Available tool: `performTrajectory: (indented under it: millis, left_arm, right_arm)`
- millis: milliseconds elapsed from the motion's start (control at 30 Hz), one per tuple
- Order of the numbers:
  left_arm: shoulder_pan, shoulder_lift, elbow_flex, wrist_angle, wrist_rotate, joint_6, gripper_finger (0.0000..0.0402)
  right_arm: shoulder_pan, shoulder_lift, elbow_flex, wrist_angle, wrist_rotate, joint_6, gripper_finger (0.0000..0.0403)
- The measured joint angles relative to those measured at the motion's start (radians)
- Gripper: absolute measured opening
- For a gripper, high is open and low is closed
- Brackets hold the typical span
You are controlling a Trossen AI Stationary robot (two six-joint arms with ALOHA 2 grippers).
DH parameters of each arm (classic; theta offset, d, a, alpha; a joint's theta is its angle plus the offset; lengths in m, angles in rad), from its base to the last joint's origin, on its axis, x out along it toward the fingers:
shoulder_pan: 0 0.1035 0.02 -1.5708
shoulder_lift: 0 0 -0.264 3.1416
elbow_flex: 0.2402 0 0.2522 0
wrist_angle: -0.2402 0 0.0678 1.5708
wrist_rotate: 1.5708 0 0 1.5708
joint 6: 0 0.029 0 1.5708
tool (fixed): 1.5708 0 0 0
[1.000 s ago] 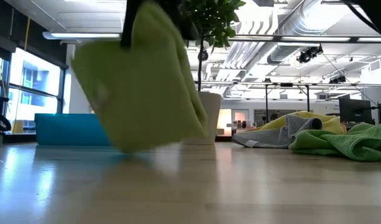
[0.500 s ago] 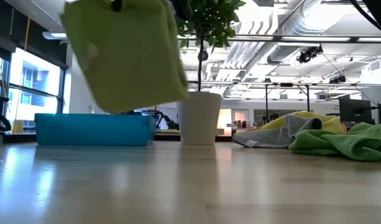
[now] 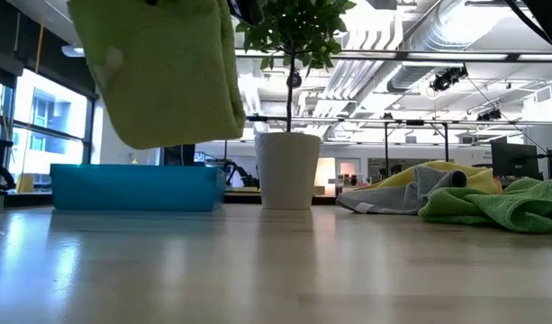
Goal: Fold microfiber towels
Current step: Put the light green towel into the blue bin
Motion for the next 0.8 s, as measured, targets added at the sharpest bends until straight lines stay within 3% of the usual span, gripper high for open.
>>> performTrajectory:
  millis: [367, 633, 800]
  left_arm:
    - [0.015, 0.022, 0.0, 0.008, -0.073, 0.09, 0.0239]
    - [0.024, 0.018, 0.0, 0.007, 0.014, 0.085, 0.0238]
    - [0.024, 0.019, 0.0, -0.003, 0.0, 0.062, 0.0201]
  right_arm:
    - [0.0, -0.001, 0.001, 0.007, -0.052, -0.039, 0.0]
    - [0.0, -0.001, 0.002, 0.033, -0.049, -0.083, 0.0]
    - [0.0, -0.002, 0.002, 0.051, -0.047, -0.084, 0.0]
